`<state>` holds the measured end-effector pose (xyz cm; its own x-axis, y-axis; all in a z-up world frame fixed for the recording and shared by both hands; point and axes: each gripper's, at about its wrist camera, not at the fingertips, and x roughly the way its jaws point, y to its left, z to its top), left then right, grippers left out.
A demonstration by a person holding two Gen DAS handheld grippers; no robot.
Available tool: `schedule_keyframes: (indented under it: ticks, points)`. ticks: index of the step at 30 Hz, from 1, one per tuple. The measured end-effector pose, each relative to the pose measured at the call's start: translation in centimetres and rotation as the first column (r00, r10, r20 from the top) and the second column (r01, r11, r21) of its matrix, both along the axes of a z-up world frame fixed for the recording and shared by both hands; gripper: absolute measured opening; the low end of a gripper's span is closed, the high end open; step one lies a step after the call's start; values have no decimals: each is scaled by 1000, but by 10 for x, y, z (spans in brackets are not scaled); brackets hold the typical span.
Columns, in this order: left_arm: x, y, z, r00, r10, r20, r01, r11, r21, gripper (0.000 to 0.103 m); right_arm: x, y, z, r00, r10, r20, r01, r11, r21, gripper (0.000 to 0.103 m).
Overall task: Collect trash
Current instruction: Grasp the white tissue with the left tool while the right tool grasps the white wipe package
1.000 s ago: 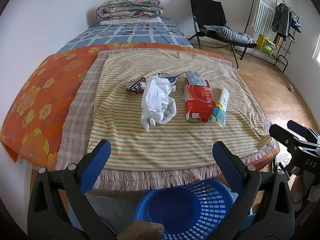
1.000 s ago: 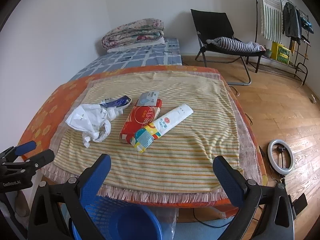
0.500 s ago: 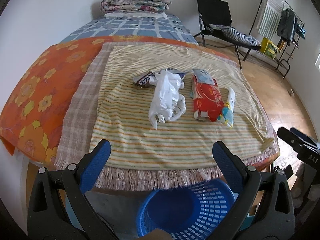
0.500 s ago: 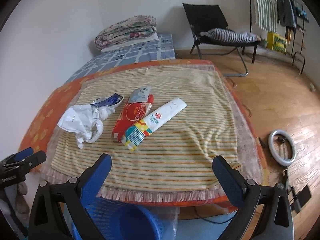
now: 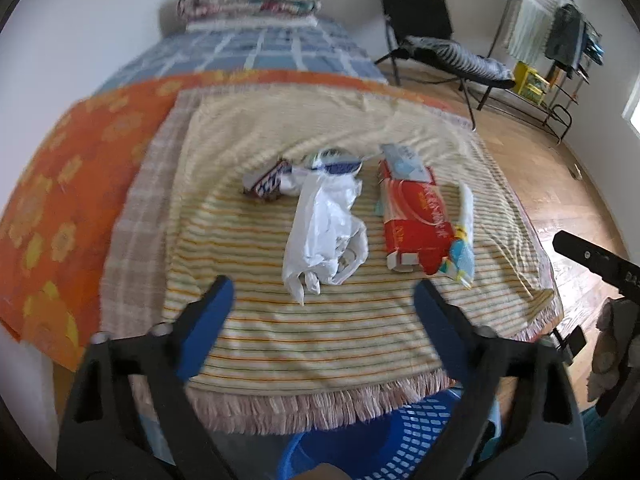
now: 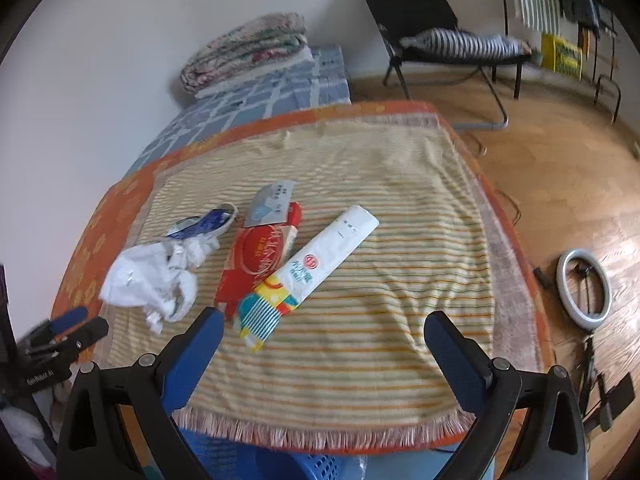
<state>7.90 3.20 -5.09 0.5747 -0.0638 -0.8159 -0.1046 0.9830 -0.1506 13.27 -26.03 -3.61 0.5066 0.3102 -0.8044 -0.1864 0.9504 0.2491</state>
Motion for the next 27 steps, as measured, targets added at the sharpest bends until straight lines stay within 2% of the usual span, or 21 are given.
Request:
schedule_keyframes:
  ticks: [4, 5, 8, 9, 13, 18, 22, 25, 27]
  points:
    - [20, 6, -17, 998, 3, -60, -6, 998, -57, 73, 29, 0, -22, 998, -10, -66, 11, 1000, 14, 92]
    - [24, 6, -19, 998, 6, -65, -10, 998, -58, 69, 34, -1, -27, 997, -13, -82, 15, 999, 30, 91]
    - [33, 7, -22, 998, 7, -64, -11, 998, -67, 67, 49, -2, -37, 993, -20, -120, 30, 996, 81, 91]
    - [36, 7, -23, 998, 7, -64, -11, 998, -70, 63, 53, -1, -40, 992, -21, -126, 32, 995, 92, 90]
    - [45, 4, -23, 998, -1, -56, -2, 998, -60, 58, 70, 5, -52, 986, -11, -168, 34, 990, 136, 86]
    - [59, 3, -30, 997, -18, -70, 14, 998, -57, 40, 90, 10, -73, 970, -36, -240, 84, 977, 195, 85]
    - [68, 5, -38, 997, -11, -80, 8, 999, -34, 29, 104, 17, -88, 963, -56, -263, 108, 976, 189, 85]
    - [71, 13, -41, 996, 2, -84, -8, 998, -61, 21, 112, 16, -96, 956, -64, -285, 132, 965, 226, 77]
    - [71, 20, -42, 996, 18, -84, -25, 996, -81, 18, 116, 17, -99, 953, -63, -295, 138, 961, 239, 67]
